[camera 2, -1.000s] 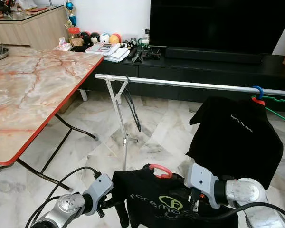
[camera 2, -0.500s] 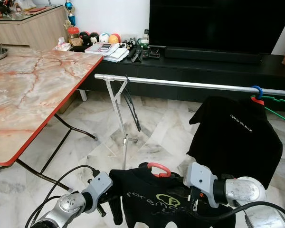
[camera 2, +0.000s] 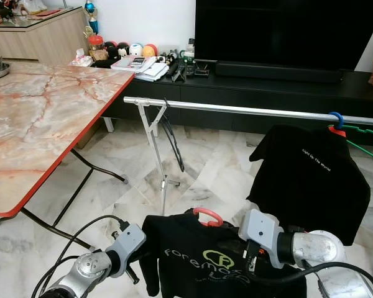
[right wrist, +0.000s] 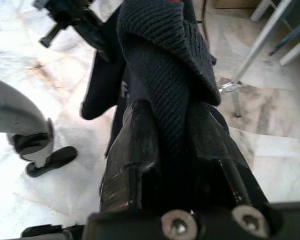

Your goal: Hang hanger

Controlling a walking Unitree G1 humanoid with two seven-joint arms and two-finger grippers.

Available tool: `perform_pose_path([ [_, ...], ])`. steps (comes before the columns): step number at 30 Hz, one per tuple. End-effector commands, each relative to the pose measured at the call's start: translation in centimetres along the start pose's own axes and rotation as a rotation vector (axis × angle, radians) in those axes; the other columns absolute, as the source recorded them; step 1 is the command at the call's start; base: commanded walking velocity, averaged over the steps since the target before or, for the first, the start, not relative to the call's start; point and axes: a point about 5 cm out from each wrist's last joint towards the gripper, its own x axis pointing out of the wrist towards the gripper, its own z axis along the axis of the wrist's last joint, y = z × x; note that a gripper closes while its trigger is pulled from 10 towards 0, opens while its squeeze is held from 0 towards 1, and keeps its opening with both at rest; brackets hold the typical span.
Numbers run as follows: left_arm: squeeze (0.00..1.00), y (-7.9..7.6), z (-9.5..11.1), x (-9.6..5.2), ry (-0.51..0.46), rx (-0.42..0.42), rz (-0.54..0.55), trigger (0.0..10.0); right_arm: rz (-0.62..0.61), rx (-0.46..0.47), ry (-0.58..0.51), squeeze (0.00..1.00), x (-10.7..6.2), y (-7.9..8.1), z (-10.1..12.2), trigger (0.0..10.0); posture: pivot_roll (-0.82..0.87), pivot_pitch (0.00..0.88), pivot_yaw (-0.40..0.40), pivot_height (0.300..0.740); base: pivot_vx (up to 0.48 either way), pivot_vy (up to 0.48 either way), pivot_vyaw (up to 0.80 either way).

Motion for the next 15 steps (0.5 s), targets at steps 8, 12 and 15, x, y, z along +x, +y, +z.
perform_pose_path([
  [8, 0.0, 0.5, -2.3, -0.7, 0.162, 0.005, 0.052, 0.0, -0.207, -0.032, 0.064, 0.0, -0.2, -2.3, -0.5, 10.0, 0.07, 0.062, -0.002, 0.74, 0.0, 0.0, 0.0],
  [12, 0.0, 0.0, -2.8, -0.8, 0.204, 0.042, 0.0, 0.0, -0.324, -0.021, 0.113, 0.0, -0.3, -3.6, -1.0, 10.0, 0.07, 0.062, -0.002, 0.74, 0.0, 0.0, 0.0],
  [15, 0.0, -0.1, -2.8, -0.8, 0.203, 0.044, -0.017, 0.0, -0.423, 0.02, 0.115, 0.0, -0.4, -4.7, -1.1, 10.0, 0.08, 0.061, -0.003, 0.74, 0.0, 0.0, 0.0],
])
